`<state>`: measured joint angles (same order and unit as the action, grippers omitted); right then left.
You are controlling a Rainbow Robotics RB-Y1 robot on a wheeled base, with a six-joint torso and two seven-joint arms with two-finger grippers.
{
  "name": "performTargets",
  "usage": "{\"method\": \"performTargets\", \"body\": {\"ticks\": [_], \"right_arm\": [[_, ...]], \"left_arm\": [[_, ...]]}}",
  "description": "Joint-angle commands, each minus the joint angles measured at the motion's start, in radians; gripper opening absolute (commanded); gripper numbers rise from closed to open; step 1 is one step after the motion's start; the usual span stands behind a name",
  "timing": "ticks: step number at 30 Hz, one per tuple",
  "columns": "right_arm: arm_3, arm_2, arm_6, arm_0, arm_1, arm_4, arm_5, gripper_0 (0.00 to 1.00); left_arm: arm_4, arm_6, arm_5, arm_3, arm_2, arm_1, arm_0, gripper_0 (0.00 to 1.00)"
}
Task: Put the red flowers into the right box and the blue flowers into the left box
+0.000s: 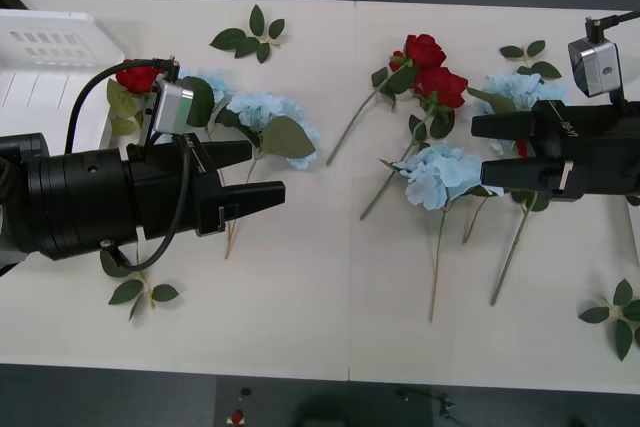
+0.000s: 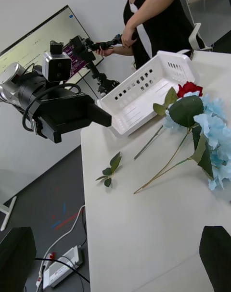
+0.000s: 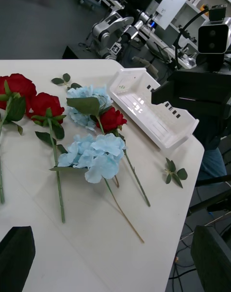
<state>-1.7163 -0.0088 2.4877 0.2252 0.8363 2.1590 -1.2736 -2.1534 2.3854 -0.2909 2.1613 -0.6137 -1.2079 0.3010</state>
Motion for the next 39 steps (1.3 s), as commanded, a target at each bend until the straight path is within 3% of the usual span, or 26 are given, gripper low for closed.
{"method": "performTargets", "body": {"ticks": [1,6,11,15,20,24,28,32,39], "right_arm": [[0.006,0.020,0.030,-0.030,0.026,0.005,-0.003,1.00],[0.020,0.079,0.017,-0.035,0.172,0.128,0.088,1.00],[0.021,0.132,-0.059,-0.035,0.342,0.194,0.181,1.00],[0.043,0.155,-0.274,-0.040,0.454,0.193,0.217,1.00],[0.132,0.201,-0.612,-0.040,0.544,0.133,0.220,1.00],[0.173,0.214,-0.819,-0.038,0.553,0.010,0.220,1.00],[0.192,0.228,-1.060,-0.038,0.503,-0.200,0.258,1.00],[0.192,0.228,-1.159,-0.038,0.429,-0.433,0.298,1.00],[0.190,0.227,-1.274,-0.029,0.291,-0.708,0.361,1.00]], "left_arm": [[-0.005,0.029,-0.001,0.006,-0.028,0.027,-0.045,0.94],[-0.008,0.031,-0.007,-0.003,0.005,0.060,-0.065,0.94],[-0.066,0.020,-0.010,-0.021,0.040,0.011,-0.033,0.94],[-0.148,0.011,-0.102,-0.136,0.060,-0.039,0.041,0.94],[-0.172,-0.015,-0.300,-0.420,0.069,-0.022,0.150,0.94],[-0.112,-0.114,-0.432,-0.617,0.069,0.022,0.216,0.94],[0.076,-0.301,-0.507,-0.782,0.069,0.053,0.280,0.95],[0.260,-0.482,-0.507,-0.821,0.071,0.059,0.297,1.00],[0.537,-0.842,-0.502,-0.798,0.072,0.065,0.297,1.00]]}}
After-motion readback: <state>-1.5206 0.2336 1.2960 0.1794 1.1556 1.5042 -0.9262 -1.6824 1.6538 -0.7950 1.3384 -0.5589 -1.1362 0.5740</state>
